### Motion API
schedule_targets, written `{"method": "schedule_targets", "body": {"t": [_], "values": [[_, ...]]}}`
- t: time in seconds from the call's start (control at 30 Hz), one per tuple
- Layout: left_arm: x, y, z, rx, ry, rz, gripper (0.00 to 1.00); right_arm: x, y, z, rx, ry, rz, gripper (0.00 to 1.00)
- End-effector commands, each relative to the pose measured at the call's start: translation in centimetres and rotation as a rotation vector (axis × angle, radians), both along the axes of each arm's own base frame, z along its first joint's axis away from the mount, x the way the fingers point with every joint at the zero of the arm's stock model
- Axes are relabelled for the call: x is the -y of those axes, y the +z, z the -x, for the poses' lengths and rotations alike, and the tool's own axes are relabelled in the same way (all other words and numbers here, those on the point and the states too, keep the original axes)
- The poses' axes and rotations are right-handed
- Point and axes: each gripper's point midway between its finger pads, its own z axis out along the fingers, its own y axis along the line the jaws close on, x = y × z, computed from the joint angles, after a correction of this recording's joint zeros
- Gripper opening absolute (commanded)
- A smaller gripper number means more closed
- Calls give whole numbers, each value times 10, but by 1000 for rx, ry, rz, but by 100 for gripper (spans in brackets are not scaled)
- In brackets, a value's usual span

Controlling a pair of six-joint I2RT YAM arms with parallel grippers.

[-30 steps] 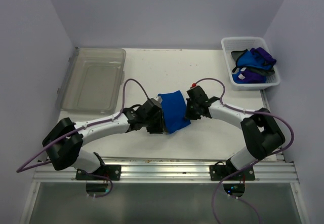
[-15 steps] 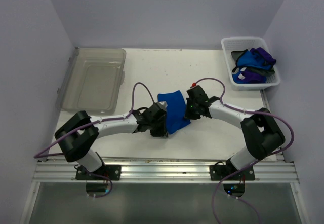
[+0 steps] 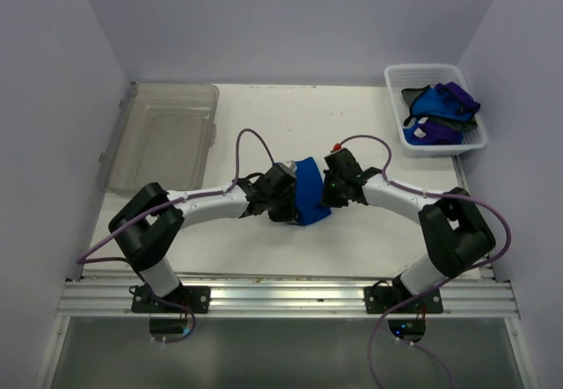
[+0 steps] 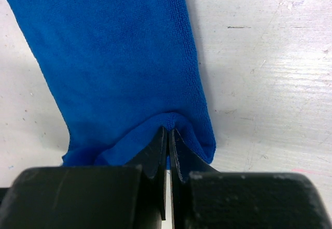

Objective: Roll the towels
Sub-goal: Roll the towel

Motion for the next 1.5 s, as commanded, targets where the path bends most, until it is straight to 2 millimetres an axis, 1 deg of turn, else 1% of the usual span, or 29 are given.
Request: {"method": "schedule_targets", "body": {"t": [0.0,0.1,0.2,0.23,0.3,0.33,0.37,0.43,0.5,0.53,0.6,0.63,0.67,0.73,0.77,0.87,0.9,0.93,1.0,1.03,1.1,1.13,1.2,1.23,1.3,1.33,1.37,1.4,1.47], "values": [[1,15,-31,78,29,9,0,-10,20,-11,54,-4,-62,0],[-6,12,-41,69,60,1,0,-7,23,-12,65,-15,-61,0],[-9,14,-47,69,80,8,0,-3,30,-14,91,-39,-60,11],[-9,15,-48,71,86,7,0,0,35,-14,106,-50,-57,19],[-11,15,-50,67,96,3,0,5,41,-15,129,-66,-55,26],[-12,14,-51,64,101,1,0,8,41,-14,139,-76,-45,27],[-13,12,-52,59,108,-2,0,10,50,-15,166,-80,-54,27],[-13,11,-52,52,115,-3,0,12,57,-14,194,-71,-51,29],[-13,9,-53,47,115,-5,0,14,64,-13,214,-49,-46,33],[-12,8,-52,45,110,-1,0,14,63,-11,211,-14,-31,38],[-12,11,-52,53,107,7,0,11,61,-6,193,60,-16,41],[-12,11,-52,57,102,10,0,12,58,-1,172,81,-4,41],[-13,16,-51,67,100,17,2,12,56,0,169,102,3,41],[-16,19,-50,83,93,12,8,14,52,4,164,144,26,41],[-17,25,-50,96,91,19,11,15,50,6,158,154,38,41],[-23,29,-50,126,74,2,20,15,50,4,152,182,58,42],[-25,28,-48,129,69,-2,23,13,50,2,150,185,54,42],[-26,30,-48,138,61,-4,30,12,51,0,158,185,51,42],[-27,32,-48,144,60,-5,34,9,51,-3,157,177,44,42],[-27,33,-48,147,61,-4,38,5,47,-2,142,187,28,42],[-26,37,-48,155,61,8,44,2,47,-4,136,179,18,42],[-25,39,-49,162,61,16,53,1,45,-5,135,178,14,42],[-23,42,-51,169,57,26,62,-2,45,-7,136,173,2,42],[-22,40,-51,168,54,26,73,-3,45,-8,134,173,-1,42],[-19,40,-51,162,40,31,82,-5,45,-10,134,169,-7,42],[-19,33,-50,143,35,16,85,-5,44,-11,133,168,-6,42],[-18,29,-50,131,33,4,85,-5,42,-11,126,168,-2,42],[-15,29,-51,127,27,8,84,-6,41,-12,122,164,-3,42],[-14,22,-52,108,35,1,77,-8,38,-13,117,164,-4,43]]}}
